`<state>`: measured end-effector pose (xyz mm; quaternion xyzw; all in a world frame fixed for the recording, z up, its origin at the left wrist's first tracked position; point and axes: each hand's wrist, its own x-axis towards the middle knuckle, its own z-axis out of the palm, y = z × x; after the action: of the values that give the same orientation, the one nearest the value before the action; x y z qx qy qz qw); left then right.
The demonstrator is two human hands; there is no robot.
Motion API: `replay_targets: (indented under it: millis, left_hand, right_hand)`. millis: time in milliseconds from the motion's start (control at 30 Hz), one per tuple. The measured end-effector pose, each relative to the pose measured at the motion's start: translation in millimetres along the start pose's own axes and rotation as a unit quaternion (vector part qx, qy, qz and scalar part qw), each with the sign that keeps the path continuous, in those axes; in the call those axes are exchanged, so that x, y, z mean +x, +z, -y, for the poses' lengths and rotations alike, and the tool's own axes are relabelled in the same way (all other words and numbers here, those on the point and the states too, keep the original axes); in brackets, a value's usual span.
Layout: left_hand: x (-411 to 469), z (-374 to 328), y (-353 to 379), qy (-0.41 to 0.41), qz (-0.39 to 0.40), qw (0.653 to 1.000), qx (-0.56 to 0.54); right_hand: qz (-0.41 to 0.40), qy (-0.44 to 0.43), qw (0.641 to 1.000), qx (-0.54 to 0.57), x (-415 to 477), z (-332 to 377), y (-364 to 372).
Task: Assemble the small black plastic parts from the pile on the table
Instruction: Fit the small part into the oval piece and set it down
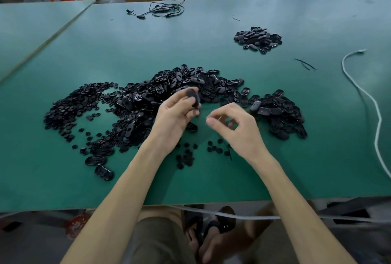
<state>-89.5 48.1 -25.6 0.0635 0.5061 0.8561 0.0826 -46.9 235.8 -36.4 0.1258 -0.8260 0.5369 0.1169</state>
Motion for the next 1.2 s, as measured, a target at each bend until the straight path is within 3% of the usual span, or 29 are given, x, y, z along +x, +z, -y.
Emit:
replay_targets:
  millis: [133,267,633,800,967,1200]
  left_hand:
    - [4.5,-4.4,-6.3,-0.009,-0.052,0.992,-0.118]
    - [5.3,-2.0,-4.6,-0.015,-0.05,0.991,-0.126]
    - [3.3,1.5,-0.3,-0.015,-0.009,0.999,-0.03]
    - [1.8,5.0,3.2,-0.002,-0.016,0.999,0.036]
    - [1.2,6.4,2.9,0.028,-0.057,0.997,0.035]
    - [2.0,0.2,-1.5,0.041,-0.078,0.996,-0.031]
  right_hand:
    - [0.148,-0.019,0.987,-0.064,-2.0,-0.9,4.0]
    - [0.191,-0.036,0.973,-0.122,-0.5,-1.8,5.6]
    - [0.16,-0.014,0.981,-0.109,-0.7,-0.4,7.0]
    - [0.103,0.038,0.992,-0.068,-2.1,1.6,6.1]
    - [0.034,0.038,0.999,-0.017,-2.2,4.1,5.0]
    - [0.038,0.021,0.999,-0.02,-2.8,4.4,4.4]
